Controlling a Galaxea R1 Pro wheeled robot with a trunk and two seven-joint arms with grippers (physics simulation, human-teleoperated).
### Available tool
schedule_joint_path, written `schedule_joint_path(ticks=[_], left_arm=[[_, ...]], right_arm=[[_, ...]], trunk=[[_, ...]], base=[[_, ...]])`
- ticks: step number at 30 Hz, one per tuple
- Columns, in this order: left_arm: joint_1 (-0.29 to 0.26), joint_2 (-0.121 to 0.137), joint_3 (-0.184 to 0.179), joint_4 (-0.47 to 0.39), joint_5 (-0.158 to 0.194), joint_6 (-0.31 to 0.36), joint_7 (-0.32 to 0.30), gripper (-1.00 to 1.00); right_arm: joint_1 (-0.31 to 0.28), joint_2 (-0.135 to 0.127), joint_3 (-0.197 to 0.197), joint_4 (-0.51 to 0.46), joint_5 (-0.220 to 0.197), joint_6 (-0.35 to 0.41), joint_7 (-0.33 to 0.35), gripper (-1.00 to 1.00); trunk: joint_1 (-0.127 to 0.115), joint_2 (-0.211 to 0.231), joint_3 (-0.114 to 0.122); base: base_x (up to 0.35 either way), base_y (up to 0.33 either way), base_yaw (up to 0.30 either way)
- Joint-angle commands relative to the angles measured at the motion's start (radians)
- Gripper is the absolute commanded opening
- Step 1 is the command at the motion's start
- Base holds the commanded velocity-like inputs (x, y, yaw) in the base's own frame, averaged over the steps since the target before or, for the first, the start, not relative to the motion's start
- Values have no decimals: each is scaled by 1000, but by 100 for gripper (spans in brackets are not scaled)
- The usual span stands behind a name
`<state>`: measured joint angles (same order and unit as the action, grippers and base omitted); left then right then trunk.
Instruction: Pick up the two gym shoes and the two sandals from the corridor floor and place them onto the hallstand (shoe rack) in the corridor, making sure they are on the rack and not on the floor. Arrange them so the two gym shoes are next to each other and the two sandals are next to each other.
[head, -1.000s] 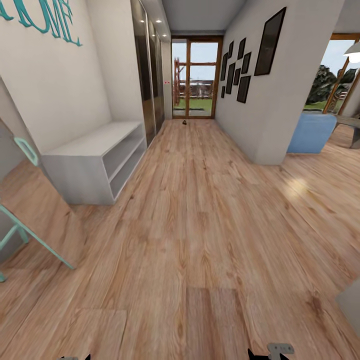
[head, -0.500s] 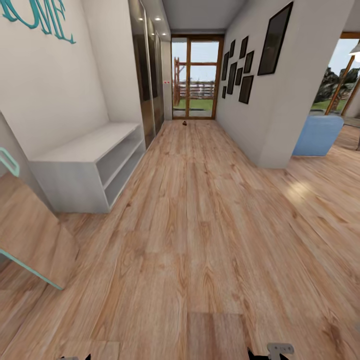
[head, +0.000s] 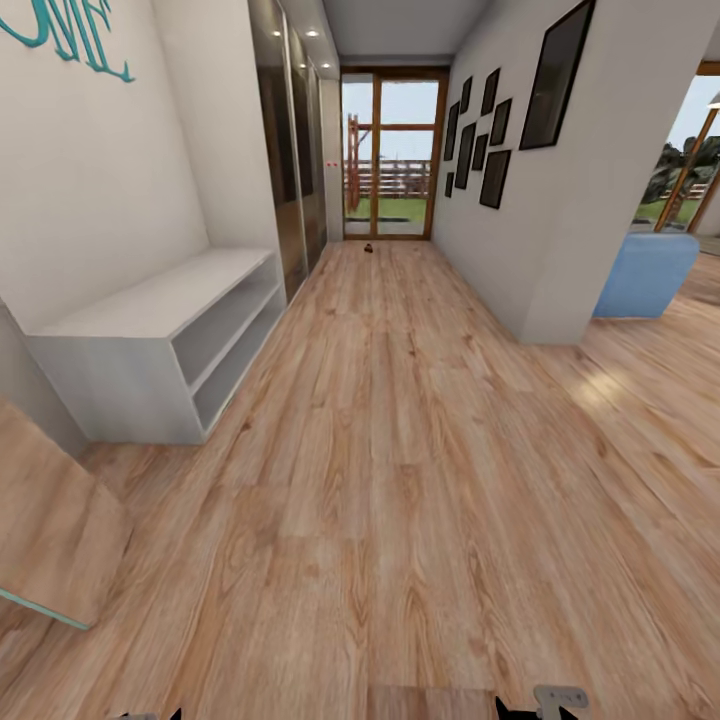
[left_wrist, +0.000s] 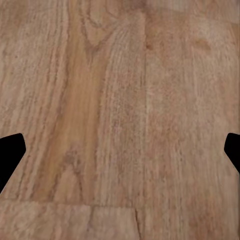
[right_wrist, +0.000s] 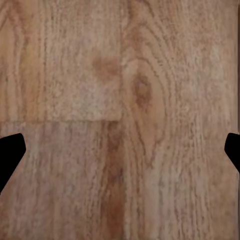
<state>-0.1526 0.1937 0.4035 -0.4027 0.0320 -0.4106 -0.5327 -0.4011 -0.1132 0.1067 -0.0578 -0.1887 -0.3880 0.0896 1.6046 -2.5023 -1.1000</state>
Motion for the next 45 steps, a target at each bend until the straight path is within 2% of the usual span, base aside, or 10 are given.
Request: schedule_joint_path(ticks=[1, 45], left_arm=[[-1, 0, 6, 1, 3, 1, -10, 100], [-1, 0, 7, 1, 3, 1, -10, 100]], right_arm=[[-1, 0, 8, 1, -11, -3, 5, 100], [0, 0, 8, 2, -11, -3, 5, 100]], trunk=[[0, 0, -1], [0, 0, -1]], base=[[297, -134, 0], [300, -139, 0]])
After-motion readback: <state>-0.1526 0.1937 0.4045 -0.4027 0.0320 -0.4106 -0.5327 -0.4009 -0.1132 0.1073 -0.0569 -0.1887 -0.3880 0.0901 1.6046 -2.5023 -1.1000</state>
